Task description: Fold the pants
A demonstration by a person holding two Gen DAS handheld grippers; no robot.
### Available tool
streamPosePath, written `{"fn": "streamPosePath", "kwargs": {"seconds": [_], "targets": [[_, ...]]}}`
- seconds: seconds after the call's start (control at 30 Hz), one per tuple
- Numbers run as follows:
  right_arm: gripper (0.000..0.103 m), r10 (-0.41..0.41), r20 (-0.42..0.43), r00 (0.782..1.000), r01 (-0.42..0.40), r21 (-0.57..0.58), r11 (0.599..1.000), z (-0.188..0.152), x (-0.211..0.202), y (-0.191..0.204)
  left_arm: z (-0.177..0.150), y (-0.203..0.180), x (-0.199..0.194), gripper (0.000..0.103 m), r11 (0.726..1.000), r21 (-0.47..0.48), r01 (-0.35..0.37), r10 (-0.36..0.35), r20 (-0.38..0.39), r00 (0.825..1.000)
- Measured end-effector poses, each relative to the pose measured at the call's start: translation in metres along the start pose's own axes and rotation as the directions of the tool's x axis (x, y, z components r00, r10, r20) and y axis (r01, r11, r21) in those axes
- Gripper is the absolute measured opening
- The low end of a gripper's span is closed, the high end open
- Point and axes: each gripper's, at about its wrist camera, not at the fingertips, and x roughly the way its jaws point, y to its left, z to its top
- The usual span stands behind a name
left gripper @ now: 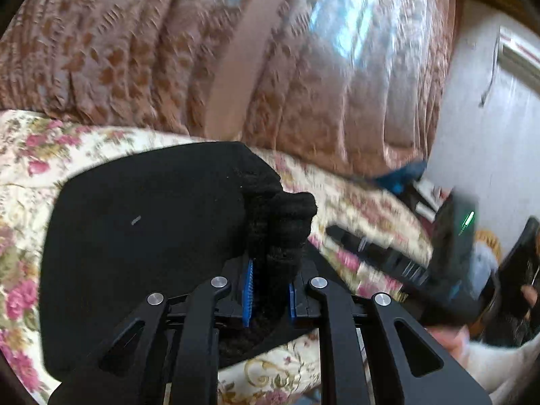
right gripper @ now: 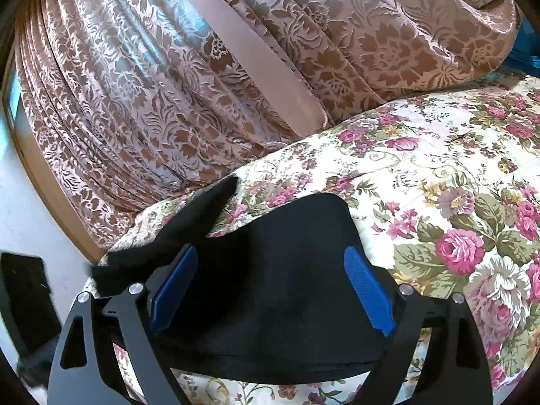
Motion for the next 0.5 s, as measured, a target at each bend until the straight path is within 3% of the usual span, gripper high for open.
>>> {"fn": "streamPosePath", "kwargs": {"seconds": [0.2,0.37,0.43,0.5], "targets": [[0.088,0.08,-0.04,0.996,-0.08,0.013,0.997,0.001,0.005,0.006,-0.022,-0.007,0.029,0.02,0.996,0.08,-0.032,0.039,-0.094,0.995],[0.085,0.18,-0.132,0.975,-0.174,0.06,0.983,0.001,0.024,0.009,-0.028,-0.009,0.019,0.064,0.994,0.081,0.069,-0.061,-0.09,0.994],[0.074,0.207,-0.169,0.964,-0.194,0.087,0.977,0.001,0.033,0.008,-0.028,-0.013,0.006,0.064,0.988,0.101,0.115,-0.109,-0.066,0.992],[0.068,0.203,-0.215,0.955,-0.186,0.096,0.978,0.002,0.044,0.009,-0.028,-0.013,-0.009,0.064,0.987,0.114,0.11,-0.107,-0.026,0.994]]}}
